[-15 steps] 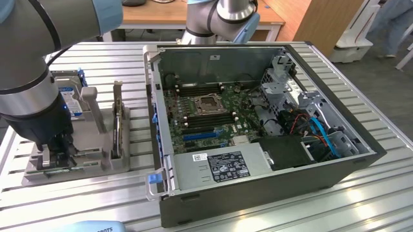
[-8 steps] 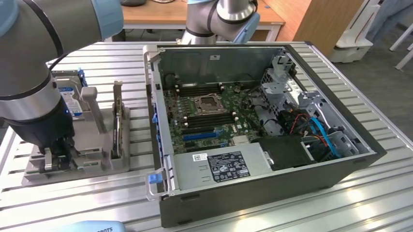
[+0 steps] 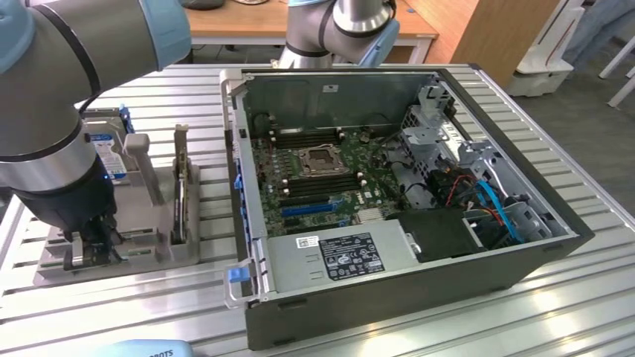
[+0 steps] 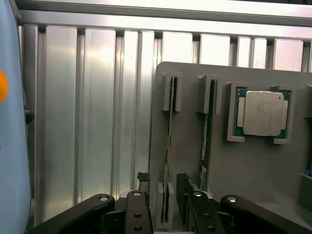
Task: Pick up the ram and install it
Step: 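Pick up the ram and move it above insertion slot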
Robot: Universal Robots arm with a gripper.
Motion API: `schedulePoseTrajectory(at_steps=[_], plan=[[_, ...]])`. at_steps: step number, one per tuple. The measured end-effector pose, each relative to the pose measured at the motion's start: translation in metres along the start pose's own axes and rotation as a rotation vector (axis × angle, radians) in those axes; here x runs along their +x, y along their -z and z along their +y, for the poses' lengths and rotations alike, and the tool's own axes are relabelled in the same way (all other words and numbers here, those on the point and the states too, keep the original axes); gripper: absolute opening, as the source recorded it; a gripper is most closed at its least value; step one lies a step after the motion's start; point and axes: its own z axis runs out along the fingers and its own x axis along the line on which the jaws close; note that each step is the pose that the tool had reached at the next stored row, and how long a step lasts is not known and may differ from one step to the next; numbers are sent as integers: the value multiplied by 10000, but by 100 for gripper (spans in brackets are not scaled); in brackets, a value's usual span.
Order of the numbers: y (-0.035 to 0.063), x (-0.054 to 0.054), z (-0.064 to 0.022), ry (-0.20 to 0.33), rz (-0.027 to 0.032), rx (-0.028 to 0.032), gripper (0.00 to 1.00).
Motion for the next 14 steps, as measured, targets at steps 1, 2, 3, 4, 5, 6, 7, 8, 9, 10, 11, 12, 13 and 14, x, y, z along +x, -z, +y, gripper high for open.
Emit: schedulePoseTrajectory(at_steps=[1, 2, 3, 4, 5, 6, 7, 8, 9, 10, 11, 12, 13, 14], plan=[[-9, 0, 0, 0, 0, 0, 35], [-26, 1, 0, 0, 0, 0, 35], [-44, 1, 0, 0, 0, 0, 35], [-53, 1, -1, 0, 0, 1, 35], [-61, 1, 0, 0, 0, 0, 35], [-70, 1, -1, 0, 0, 0, 35], [-79, 2, -1, 0, 0, 0, 35], [-96, 2, -1, 0, 0, 0, 35], [-102, 2, -1, 0, 0, 0, 35], [-106, 2, -1, 0, 1, -2, 35], [-107, 2, -1, 0, 2, -2, 35], [-107, 2, -1, 0, 1, -2, 35], [-108, 2, -1, 0, 1, -2, 35], [-109, 2, -1, 0, 0, 0, 35]])
